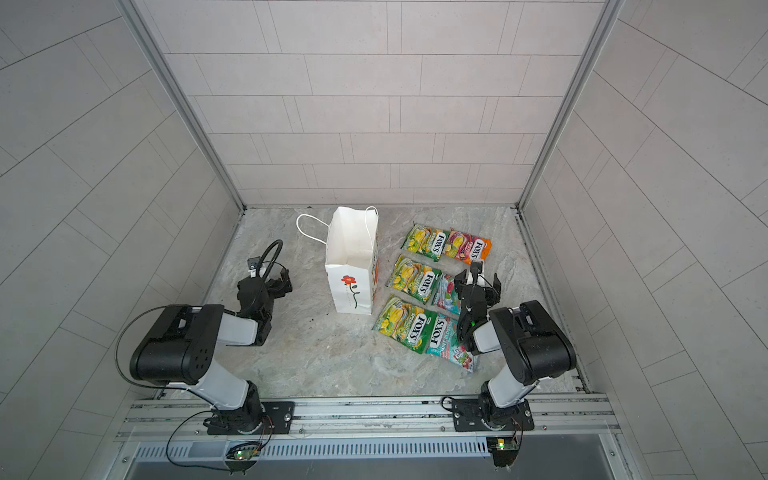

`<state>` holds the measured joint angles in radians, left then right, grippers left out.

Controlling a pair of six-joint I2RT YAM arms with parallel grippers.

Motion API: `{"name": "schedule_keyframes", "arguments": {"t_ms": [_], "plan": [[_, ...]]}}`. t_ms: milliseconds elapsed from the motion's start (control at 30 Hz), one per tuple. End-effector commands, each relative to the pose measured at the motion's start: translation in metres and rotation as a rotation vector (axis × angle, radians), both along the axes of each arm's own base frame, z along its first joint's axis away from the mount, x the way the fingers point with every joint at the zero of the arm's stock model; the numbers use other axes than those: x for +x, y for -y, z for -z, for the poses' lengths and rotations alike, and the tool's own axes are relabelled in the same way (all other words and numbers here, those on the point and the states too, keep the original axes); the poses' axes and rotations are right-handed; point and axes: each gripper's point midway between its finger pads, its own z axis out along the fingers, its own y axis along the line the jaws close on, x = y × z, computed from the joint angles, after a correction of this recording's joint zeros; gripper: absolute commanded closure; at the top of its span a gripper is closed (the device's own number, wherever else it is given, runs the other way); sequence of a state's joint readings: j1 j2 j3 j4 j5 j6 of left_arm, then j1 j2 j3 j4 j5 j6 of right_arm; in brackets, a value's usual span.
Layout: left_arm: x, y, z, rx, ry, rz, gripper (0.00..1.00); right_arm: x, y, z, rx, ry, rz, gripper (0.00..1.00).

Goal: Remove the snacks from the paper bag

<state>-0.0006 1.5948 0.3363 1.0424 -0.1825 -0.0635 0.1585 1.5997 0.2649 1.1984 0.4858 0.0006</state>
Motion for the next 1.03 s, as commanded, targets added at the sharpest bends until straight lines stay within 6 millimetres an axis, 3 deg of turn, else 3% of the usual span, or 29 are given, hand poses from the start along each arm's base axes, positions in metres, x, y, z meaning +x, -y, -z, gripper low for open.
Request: {"name": "schedule_keyframes", "arguments": {"t_ms": [0,133,1000], "plan": [[-0.0011,-0.003,-0.0019,0.001,-0.003,-0.023,0.0,0.0052,0.0032,0.0019,-0.002,-0.03,0.012,0.01],[0.0011,-0.0009,-0.0008,0.0,-0.016,-0.011,0.0,0.0132,0.0057,0.0058,0.015,-0.07,0.01,0.01],[0.0045,0.0049,0.001,0.002,-0.032,0.027,0.0,0.013,0.0063,0.0057,0.02,-0.063,0.009,0.01]]}}
